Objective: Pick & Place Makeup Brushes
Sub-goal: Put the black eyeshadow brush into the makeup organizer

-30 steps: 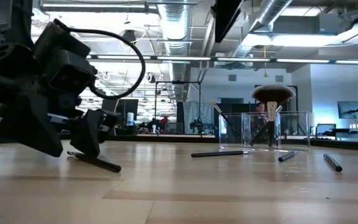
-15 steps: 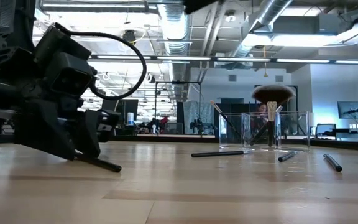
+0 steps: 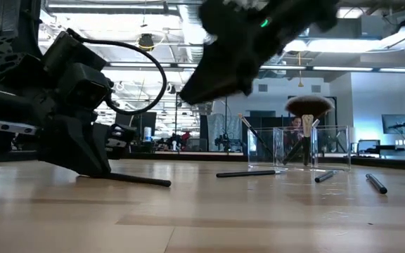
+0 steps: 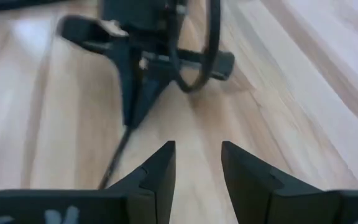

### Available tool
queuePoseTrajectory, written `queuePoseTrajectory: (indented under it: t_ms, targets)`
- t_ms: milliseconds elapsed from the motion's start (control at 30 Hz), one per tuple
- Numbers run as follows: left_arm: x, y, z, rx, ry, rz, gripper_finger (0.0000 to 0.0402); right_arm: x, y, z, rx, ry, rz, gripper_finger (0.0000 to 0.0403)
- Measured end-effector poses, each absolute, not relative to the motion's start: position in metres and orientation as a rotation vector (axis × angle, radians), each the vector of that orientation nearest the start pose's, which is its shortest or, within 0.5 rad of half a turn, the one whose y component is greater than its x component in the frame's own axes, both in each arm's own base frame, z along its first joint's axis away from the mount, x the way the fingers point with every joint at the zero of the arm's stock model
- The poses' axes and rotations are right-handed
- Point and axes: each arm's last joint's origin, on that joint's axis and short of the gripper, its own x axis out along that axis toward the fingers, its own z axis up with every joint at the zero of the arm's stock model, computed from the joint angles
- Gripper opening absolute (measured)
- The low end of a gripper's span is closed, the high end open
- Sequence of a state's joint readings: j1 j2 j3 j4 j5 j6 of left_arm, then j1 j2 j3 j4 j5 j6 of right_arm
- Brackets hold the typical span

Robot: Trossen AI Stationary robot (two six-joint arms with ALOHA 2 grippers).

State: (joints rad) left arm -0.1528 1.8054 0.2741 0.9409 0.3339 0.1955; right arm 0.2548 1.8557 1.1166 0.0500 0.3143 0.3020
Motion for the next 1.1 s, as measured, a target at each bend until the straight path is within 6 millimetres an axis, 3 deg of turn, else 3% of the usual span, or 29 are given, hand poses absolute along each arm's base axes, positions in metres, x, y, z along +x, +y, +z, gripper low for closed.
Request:
queuePoseTrajectory:
  t_ms: [233,600,833,1100]
  targets:
    - [0.232,-0.038,0.078,0.186,0.583,-0.367,0.0020,0.396,0.084,0.148,0.133,0.712,-0.100,0.0145]
    - [0.246,-0.035,0.098,0.235,0.578,-0.323,0.0018,0.427,0.065,0.123,0.259,0.775,-0.061,0.0189]
    - [0.248,-0.035,0.104,0.256,0.592,-0.299,0.0015,0.441,0.057,0.107,0.247,0.824,-0.035,0.0173]
    - [0.251,-0.035,0.103,0.256,0.614,-0.303,0.0016,0.444,0.053,0.117,0.182,0.822,-0.011,0.0130]
